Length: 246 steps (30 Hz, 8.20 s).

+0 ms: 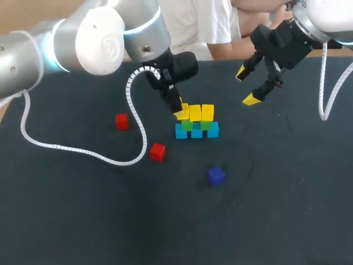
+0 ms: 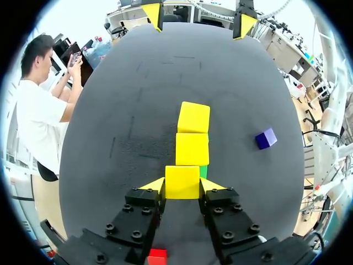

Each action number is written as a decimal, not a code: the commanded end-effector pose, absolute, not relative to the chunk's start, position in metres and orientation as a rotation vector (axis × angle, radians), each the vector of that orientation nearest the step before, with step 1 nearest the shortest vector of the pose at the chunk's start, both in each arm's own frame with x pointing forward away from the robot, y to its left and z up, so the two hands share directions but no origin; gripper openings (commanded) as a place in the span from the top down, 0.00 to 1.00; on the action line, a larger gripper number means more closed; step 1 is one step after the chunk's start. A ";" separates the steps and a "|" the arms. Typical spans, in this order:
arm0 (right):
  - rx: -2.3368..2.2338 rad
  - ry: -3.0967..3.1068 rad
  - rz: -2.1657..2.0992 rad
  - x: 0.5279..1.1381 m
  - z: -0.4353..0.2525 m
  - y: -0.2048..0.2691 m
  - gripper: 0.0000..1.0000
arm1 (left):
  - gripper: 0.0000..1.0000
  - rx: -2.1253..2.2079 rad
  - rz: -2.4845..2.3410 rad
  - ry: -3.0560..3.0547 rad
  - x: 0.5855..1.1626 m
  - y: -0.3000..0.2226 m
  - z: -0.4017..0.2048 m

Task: Place the blue cubes, place green cubes on the blue cubes, place the yellow cubes on the green cubes, then place the red cubes on the yellow cubes, and place purple cube on the red cubes.

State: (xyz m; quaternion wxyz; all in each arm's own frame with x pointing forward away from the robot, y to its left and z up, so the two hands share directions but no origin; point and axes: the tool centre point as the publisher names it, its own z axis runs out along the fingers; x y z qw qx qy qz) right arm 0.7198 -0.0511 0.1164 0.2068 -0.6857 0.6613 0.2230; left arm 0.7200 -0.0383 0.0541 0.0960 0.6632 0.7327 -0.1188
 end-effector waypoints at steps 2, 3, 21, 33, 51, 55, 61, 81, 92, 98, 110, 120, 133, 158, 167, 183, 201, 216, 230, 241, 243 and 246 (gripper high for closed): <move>-1.910 1.841 0.623 0.720 0.116 -0.051 0.00 | 1.00 1.972 -0.357 2.172 0.722 -0.039 0.053; -1.910 1.841 0.623 0.720 0.116 -0.051 0.00 | 1.00 1.972 -0.358 2.172 0.722 -0.039 0.053; -1.910 1.841 0.623 0.720 0.116 -0.051 0.00 | 0.00 1.977 -0.385 2.177 0.722 -0.040 0.051; -1.910 1.841 0.623 0.720 0.116 -0.051 0.00 | 0.00 1.928 -0.387 2.156 0.719 -0.032 0.058; -1.910 1.841 0.623 0.720 0.116 -0.051 0.00 | 0.00 1.923 -0.402 2.062 0.708 -0.011 0.072; -1.910 1.841 0.623 0.720 0.116 -0.051 0.00 | 0.00 1.905 -0.419 2.030 0.708 -0.008 0.077; -1.910 1.841 0.623 0.720 0.116 -0.051 0.00 | 0.00 1.929 -0.420 2.019 0.707 -0.002 0.085; -1.910 1.841 0.623 0.720 0.116 -0.051 0.00 | 0.00 1.934 -0.371 2.020 0.674 0.033 0.107; -1.910 1.841 0.623 0.720 0.116 -0.051 0.00 | 0.00 2.172 -0.265 2.070 0.635 0.012 0.101; -1.910 1.841 0.623 0.720 0.116 -0.051 0.00 | 0.00 2.202 -0.267 2.092 0.619 0.010 0.089; -1.910 1.841 0.623 0.720 0.116 -0.051 0.00 | 0.00 2.160 -0.275 2.123 0.589 0.026 0.068; -1.910 1.841 0.623 0.720 0.116 -0.051 0.00 | 0.00 2.062 -0.303 2.195 0.580 0.040 0.057; -1.910 1.841 0.623 0.720 0.116 -0.051 0.00 | 0.00 1.789 -0.324 2.286 0.612 0.085 0.066; -1.910 1.841 0.623 0.720 0.116 -0.051 0.00 | 0.00 1.876 -0.314 2.270 0.674 0.085 0.079; -1.910 1.841 0.623 0.720 0.116 -0.051 0.00 | 0.00 1.887 -0.310 2.250 0.673 0.095 0.076; -1.910 1.841 0.623 0.720 0.116 -0.051 0.00 | 0.00 1.760 -0.464 2.287 0.680 0.158 0.042; -1.910 1.841 0.623 0.720 0.116 -0.051 0.00 | 0.00 1.893 -0.445 2.356 0.716 0.128 0.040; -1.910 1.841 0.623 0.720 0.116 -0.051 0.00 | 0.00 2.012 -0.414 2.383 0.738 0.123 0.028; -1.910 1.841 0.623 0.720 0.116 -0.051 0.00 | 0.00 2.014 -0.364 2.459 0.728 0.126 0.018; -1.910 1.841 0.623 0.720 0.116 -0.051 0.00 | 0.00 1.872 -0.270 2.530 0.713 0.135 0.015; -1.910 1.841 0.623 0.720 0.116 -0.051 0.00 | 0.00 1.859 -0.254 2.518 0.711 0.136 0.017; -1.910 1.841 0.623 0.720 0.116 -0.051 0.00 | 0.00 1.853 -0.252 2.521 0.709 0.138 0.016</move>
